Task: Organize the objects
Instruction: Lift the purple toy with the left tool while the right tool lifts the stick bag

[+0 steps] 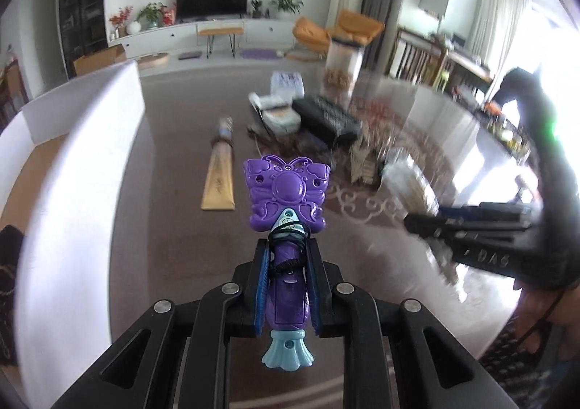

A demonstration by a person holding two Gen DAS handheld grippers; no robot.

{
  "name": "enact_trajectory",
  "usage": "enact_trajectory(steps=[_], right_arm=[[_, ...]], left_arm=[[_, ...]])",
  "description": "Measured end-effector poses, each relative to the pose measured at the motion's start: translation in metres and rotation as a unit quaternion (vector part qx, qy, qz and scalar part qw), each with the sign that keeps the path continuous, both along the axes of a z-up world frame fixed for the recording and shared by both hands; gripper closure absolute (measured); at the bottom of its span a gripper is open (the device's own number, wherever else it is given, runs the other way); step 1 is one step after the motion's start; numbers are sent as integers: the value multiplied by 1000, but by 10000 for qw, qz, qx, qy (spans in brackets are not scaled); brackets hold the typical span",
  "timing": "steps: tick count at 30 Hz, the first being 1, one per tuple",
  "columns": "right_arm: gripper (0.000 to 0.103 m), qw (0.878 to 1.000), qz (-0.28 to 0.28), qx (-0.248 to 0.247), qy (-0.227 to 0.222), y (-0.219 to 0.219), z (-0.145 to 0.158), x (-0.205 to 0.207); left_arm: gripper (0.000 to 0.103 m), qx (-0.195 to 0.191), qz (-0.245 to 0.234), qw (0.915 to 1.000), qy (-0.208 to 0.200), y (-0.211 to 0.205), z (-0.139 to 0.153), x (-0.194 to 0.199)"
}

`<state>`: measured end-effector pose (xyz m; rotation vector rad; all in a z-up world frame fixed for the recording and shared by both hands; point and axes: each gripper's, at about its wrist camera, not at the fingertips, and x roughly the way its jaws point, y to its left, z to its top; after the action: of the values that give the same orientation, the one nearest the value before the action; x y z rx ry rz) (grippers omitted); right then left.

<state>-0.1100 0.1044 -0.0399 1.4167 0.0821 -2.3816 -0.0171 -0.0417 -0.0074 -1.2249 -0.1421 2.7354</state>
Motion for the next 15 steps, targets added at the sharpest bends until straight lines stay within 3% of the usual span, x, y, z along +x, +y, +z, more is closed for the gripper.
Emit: enact_trajectory(steps=[4, 7, 12, 15], right_arm=[[74, 9995, 172, -272, 13, -24, 26, 9], [74, 9972, 506, -516, 179, -60, 57, 17], [74, 9828, 1368, -1176, 403, -159, 109, 25], [74, 9718, 1888, -1354, 394, -225, 125, 27]], left_arm=[[85, 373, 244, 9987, 255, -35, 38, 21], [85, 403, 530, 9970, 406, -75, 63, 38], [85, 8, 1415, 9893, 354, -162, 82, 64], [85, -296, 2133, 9765, 46, -220, 70, 73]])
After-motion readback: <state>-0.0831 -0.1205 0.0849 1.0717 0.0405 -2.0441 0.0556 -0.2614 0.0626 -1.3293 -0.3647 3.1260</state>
